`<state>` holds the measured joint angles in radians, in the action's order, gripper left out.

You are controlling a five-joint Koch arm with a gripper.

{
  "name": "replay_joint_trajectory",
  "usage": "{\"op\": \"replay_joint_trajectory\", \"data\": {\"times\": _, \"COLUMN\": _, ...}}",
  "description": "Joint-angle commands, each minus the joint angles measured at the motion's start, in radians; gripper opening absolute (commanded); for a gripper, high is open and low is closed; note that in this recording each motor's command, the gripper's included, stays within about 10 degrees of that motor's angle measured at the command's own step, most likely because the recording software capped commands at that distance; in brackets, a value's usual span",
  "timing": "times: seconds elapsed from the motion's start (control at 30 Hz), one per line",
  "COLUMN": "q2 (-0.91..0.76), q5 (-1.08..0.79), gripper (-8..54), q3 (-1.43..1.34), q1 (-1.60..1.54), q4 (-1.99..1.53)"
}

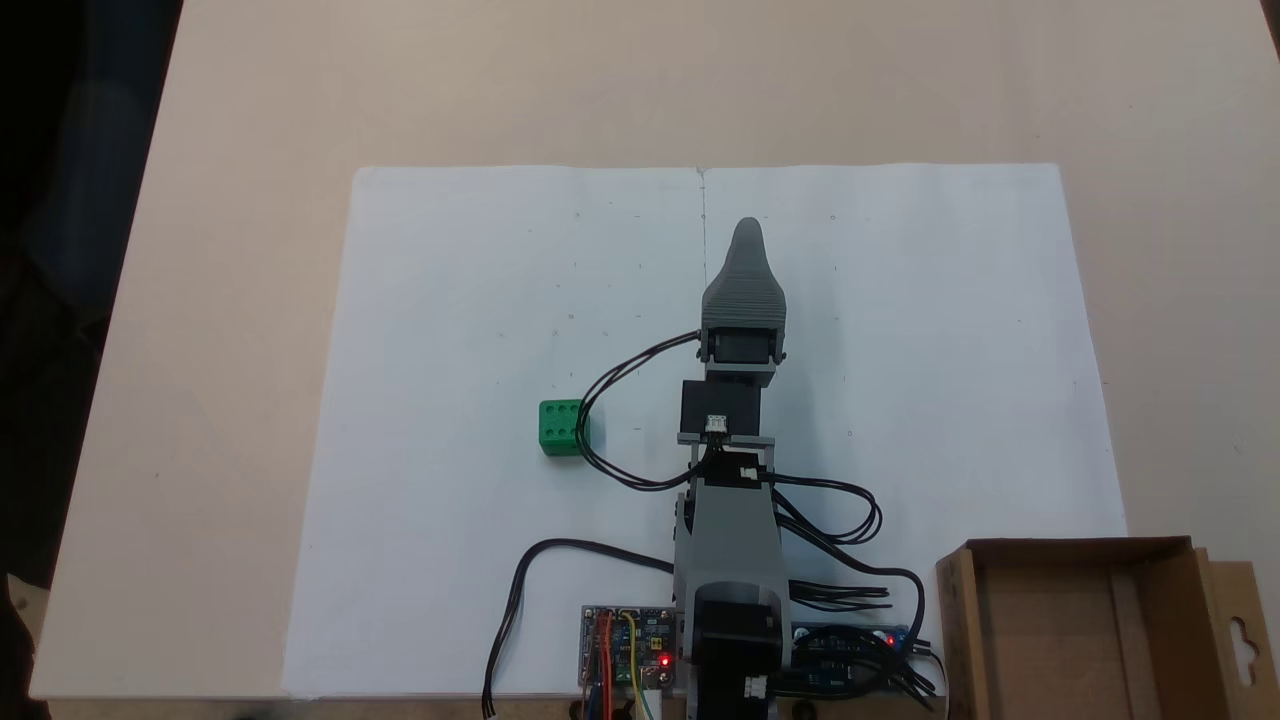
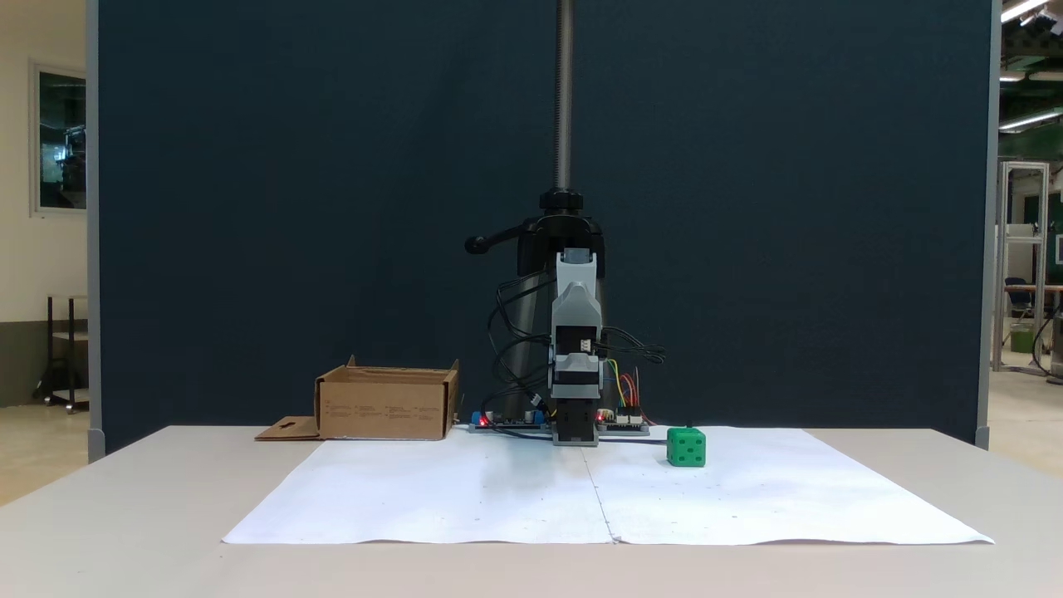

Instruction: Grasp a green dice and put it in the bin.

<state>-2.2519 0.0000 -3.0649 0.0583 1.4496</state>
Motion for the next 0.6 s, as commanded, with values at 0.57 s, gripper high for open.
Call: {"op": "replay_joint_trajectory", "data": {"times": 0.57, "q2": -0.107, "q5": -0.069, "gripper": 44.5, "q3": -0.064, "q1": -0.078, "q4": -0.043}}
